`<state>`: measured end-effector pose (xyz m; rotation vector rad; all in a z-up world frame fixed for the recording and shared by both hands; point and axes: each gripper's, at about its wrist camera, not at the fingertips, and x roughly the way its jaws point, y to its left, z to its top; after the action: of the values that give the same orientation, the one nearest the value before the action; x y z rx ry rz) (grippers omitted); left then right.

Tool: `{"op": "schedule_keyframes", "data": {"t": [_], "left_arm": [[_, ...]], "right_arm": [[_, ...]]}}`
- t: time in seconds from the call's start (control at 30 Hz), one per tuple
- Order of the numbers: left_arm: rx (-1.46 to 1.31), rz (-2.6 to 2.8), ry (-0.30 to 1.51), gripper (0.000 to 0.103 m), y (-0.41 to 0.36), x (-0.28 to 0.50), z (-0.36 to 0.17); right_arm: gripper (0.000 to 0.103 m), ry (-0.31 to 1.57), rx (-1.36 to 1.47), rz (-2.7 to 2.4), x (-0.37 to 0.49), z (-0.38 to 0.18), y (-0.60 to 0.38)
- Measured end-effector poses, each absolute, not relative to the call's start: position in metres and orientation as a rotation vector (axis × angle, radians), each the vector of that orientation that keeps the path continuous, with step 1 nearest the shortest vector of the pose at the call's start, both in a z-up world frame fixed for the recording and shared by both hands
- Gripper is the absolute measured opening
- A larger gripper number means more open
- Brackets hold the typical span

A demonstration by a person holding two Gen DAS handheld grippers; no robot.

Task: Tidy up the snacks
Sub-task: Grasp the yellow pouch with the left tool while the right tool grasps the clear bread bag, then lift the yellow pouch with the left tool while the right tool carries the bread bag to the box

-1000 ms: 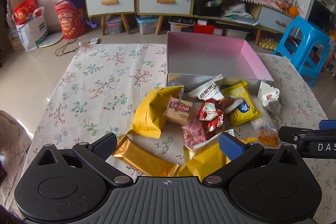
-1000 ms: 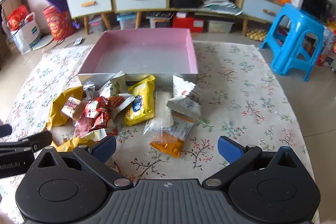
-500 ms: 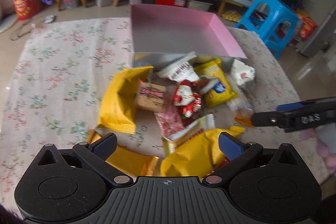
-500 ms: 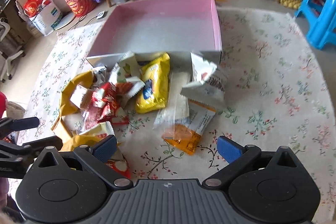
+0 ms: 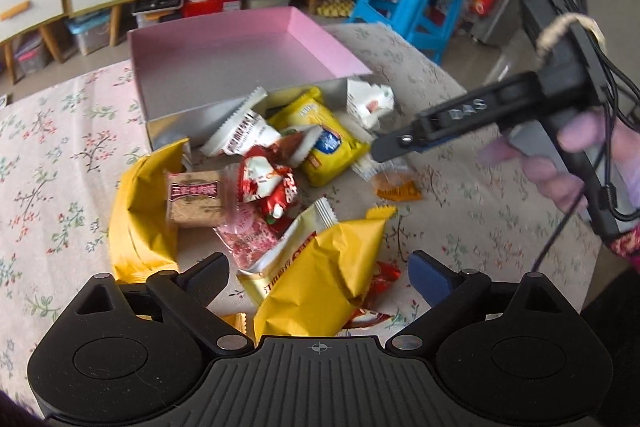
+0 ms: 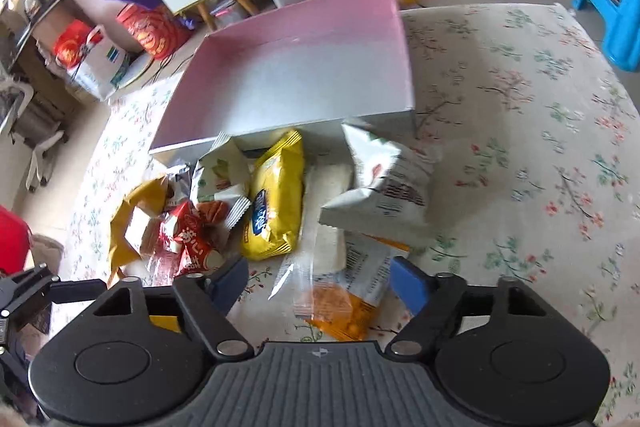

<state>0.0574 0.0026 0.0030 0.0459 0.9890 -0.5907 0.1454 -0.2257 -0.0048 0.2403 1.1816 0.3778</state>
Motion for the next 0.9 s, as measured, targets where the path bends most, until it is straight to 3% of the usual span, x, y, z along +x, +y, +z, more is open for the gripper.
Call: {"op": "schedule_keyframes", "data": {"t": [0.13,0.3,0.4,0.6,0.73,0.9], "left_arm": [[0.095,-0.574,1.015,0.083,-0.003,0.057,-0.006],[0.109,-0.533,1.018,0.074,-0.003,0.06,-0.011],[0.101,-0.526,1.022,0.063,-0.004,0.06,-0.013],[0.116,-0.517,1.005,0.051,-0.007,0.059,-0.012],[0.097,-0.526,1.0,0.036,-0.006,0.057,-0.008],[0.08,-0.517,1.009,0.033,-0.003,0.054,-0.005]], "right_arm": [[0.052,1.184,0.173,0.368,0.149,-0.012,-0.213],[0.045,1.153,0.109,0.357,0.151,-0.014,-0.204],[0.04,1.14,0.061,0.351,0.151,-0.015,-0.199],[0.019,1.128,-0.011,0.35,0.147,-0.015,-0.192],[0.011,1.14,0.019,0.353,0.146,-0.01,-0.199],[0.007,1.157,0.072,0.363,0.14,-0.002,-0.207]]}}
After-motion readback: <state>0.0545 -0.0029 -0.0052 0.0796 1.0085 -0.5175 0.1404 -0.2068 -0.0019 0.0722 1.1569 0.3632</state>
